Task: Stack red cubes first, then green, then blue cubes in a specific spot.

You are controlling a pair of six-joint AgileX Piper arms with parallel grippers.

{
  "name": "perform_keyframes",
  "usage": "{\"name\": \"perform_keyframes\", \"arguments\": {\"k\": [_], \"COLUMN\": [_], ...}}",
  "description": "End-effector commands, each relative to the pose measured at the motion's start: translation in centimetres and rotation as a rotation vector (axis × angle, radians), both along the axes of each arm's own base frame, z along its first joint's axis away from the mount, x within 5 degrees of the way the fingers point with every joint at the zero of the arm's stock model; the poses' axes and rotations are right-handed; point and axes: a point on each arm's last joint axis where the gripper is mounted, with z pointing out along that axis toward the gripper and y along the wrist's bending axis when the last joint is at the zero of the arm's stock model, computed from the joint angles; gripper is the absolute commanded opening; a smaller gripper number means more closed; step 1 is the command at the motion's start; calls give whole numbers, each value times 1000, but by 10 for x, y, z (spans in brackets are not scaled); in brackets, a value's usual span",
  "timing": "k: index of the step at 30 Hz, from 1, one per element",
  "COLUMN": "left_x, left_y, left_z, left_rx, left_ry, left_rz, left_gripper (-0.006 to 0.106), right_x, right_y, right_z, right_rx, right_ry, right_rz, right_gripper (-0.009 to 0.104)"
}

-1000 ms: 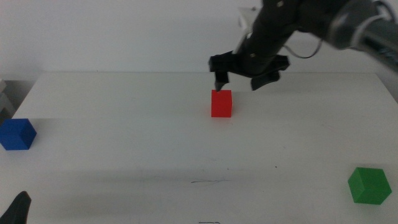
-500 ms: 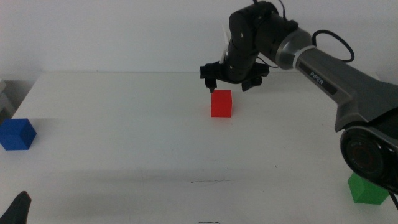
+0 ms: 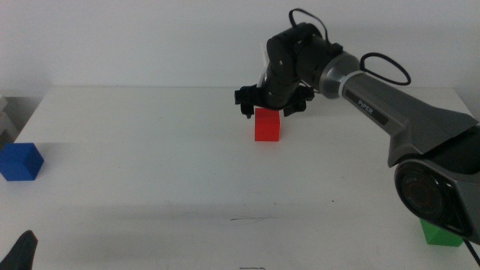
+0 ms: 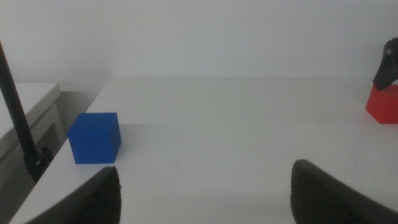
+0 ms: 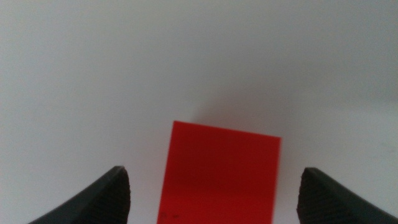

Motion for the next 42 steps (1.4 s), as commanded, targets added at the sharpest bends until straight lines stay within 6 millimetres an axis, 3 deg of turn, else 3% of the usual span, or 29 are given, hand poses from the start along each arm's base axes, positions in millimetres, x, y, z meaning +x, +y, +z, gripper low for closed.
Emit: {"name": "perform_keyframes", "arguments": {"k": [1, 6, 11, 14, 19, 20, 24, 29, 36, 42], "left_x": [-2, -2, -2, -2, -2, -2, -2, -2, -2, -2], "left_y": [-1, -1, -1, -1, -1, -1, -1, -1, -1, -1], "left_z": [9, 9, 9, 9, 9, 9, 9, 9, 9, 9], "left_rx": [-15, -15, -15, -15, -15, -15, -15, -15, -15, -15], "left_ry": [-104, -104, -104, -104, -104, -104, -104, -104, -104, -104], "left_rz": [-10, -10, -10, -10, -10, -10, -10, -10, -10, -10], "left_gripper": [93, 93, 93, 93, 93, 93, 93, 93, 93, 93], "right_x": [-3, 0, 3, 5, 2, -2, -20, -69, -148, -183], "right_y": [1, 2, 4, 5, 2, 1, -2, 1, 17, 39], "right_z": [44, 34, 27, 24, 31, 37, 64, 89, 78, 60], "right_rx": [41, 31, 35, 33, 8, -3, 3, 39, 28, 38], "right_ry": [-133, -121, -127, -136, -134, -126, -120, -176, -136, -69], "right_rz": [14, 12, 16, 19, 27, 31, 14, -12, 10, -9], "right_gripper": [90, 85, 71, 54, 3, -1, -1, -1, -1, -1]}}
